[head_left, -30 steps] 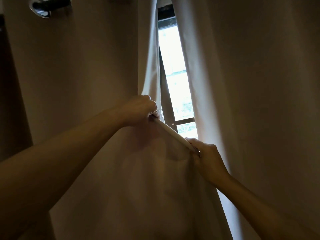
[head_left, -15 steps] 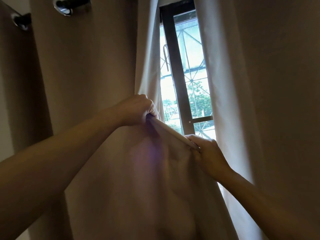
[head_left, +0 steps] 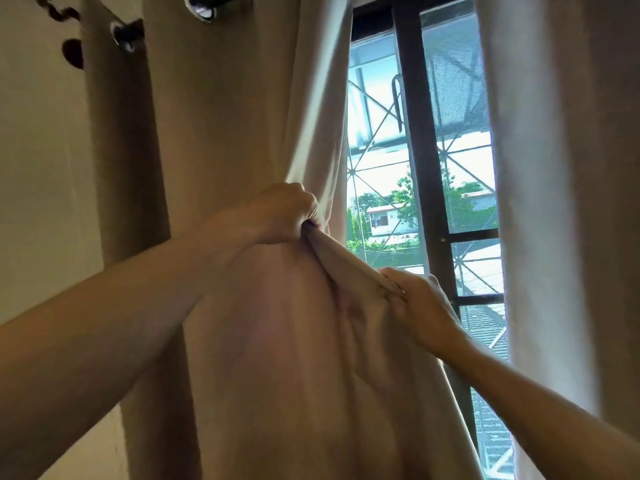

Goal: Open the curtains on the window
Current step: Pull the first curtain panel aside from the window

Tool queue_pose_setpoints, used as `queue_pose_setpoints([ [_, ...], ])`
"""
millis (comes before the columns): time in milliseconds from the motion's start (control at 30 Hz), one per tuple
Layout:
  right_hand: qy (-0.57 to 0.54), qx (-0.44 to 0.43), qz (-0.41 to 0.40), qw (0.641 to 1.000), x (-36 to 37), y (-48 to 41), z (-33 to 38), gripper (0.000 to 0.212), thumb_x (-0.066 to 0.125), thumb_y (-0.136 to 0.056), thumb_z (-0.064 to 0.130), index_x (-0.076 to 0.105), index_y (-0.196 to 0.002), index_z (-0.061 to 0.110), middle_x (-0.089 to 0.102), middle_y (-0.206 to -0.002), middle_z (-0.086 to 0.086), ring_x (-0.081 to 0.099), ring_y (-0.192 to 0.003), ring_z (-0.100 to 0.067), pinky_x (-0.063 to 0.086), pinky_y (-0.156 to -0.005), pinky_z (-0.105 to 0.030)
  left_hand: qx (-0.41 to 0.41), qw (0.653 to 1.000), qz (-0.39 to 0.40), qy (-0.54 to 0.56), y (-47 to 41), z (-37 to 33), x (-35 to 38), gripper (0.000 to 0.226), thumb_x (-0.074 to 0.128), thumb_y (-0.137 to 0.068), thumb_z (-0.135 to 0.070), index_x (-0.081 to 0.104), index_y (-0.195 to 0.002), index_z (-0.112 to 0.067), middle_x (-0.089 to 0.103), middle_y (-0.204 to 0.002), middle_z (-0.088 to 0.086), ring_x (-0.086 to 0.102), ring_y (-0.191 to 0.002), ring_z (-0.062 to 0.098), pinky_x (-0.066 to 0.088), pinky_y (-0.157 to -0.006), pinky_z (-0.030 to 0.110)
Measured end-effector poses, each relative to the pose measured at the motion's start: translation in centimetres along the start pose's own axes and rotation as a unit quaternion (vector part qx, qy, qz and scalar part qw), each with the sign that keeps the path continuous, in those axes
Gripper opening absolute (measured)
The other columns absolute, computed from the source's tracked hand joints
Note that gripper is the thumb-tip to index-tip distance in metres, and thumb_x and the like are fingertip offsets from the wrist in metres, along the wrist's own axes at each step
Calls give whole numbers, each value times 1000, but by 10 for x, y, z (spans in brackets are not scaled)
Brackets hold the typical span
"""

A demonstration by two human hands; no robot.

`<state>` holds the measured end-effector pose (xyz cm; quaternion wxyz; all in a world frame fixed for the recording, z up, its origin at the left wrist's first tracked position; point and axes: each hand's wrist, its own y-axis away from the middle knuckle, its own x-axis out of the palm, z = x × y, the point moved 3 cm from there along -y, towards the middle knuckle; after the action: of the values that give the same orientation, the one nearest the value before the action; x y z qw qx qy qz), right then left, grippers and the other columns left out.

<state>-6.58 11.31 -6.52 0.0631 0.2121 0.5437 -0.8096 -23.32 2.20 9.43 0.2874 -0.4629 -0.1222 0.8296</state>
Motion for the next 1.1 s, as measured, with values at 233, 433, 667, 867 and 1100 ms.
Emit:
queue_pose_setpoints([
  [233, -64, -18, -12, 998, 37, -12, 43, 31, 41, -81, 40, 66, -87, 23, 53, -57, 26, 52, -62, 16, 42, -62, -19, -8, 1000, -7, 11, 27, 40, 8, 53, 53, -54, 3, 78, -89, -29, 75, -78, -2, 65, -74, 18, 45, -59, 24],
  [433, -69, 5, -8, 998, 72, -18, 68, 36, 42, -82, 32, 70, -96, 13, 55, -65, 18, 51, -70, 23, 39, -73, -1, -9, 1000, -20, 8, 48, 73, 15, 41, 55, -54, 3, 76, -78, -21, 72, -70, 0, 64, -68, 16, 37, -52, 20],
  [667, -67, 7, 22, 998, 107, -33, 92, 48, 37, -78, 45, 68, -93, 10, 58, -73, 7, 53, -75, -7, 45, -76, -35, -31, 999, 0, 32, 75, 108, 23, 49, 50, -57, 8, 78, -84, -21, 75, -81, -2, 66, -78, 18, 54, -66, 32],
  [867, -121, -2, 34, 992, 143, -56, 86, 12, 55, -88, 14, 60, -81, 5, 46, -53, 4, 38, -52, 8, 32, -48, -21, -66, 997, 10, 22, 97, 144, 36, 49, 50, -57, 8, 78, -86, -21, 75, -81, -3, 66, -79, 13, 52, -66, 28],
  [1100, -128, -81, 46, 987, 194, -87, 88, 12, 55, -81, 18, 54, -76, 8, 43, -56, 11, 37, -57, 7, 31, -49, -27, -117, 992, 41, 30, 115, 188, 50, 59, 44, -49, 8, 78, -85, -24, 72, -72, -14, 59, -69, 0, 40, -57, 12],
])
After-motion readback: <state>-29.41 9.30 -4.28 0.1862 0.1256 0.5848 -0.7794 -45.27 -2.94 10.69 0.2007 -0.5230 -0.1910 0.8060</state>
